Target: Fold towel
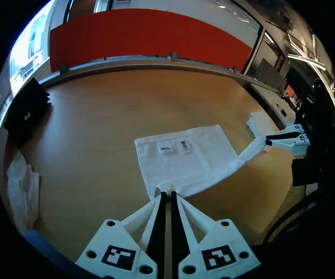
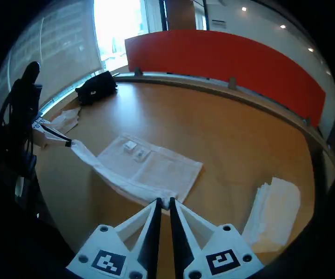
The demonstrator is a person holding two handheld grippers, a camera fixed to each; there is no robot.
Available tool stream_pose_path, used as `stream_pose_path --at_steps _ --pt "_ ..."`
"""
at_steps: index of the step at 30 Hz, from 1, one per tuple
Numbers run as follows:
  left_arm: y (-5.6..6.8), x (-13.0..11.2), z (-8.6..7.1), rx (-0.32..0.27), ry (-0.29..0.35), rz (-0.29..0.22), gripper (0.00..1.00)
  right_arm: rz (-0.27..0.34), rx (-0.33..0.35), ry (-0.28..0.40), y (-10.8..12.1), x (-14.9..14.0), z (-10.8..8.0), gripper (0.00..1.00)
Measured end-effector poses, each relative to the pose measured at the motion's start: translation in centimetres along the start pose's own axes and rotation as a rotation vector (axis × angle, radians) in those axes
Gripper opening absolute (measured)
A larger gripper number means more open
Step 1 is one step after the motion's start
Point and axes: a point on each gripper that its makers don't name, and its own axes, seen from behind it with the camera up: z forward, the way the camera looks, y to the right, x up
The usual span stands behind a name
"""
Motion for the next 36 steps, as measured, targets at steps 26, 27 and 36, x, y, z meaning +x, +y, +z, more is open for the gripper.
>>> stream_pose_path --at_steps 26,27,36 --pt "-2.9 2.0 7.6 0.009 -0.026 0.025 0.07 0.022 -0.042 -0.074 3.8 -0.3 6.3 0.13" --pt "-3.0 2.0 7.9 0.009 -0.026 0.022 0.07 0.024 -0.043 -0.077 3.9 -0.4 6.6 0.13" --pt "-4.1 2.0 10.6 0.022 -0.025 -0.03 0.07 0.052 -0.069 -0.092 5.1 -0.7 9.1 0.13"
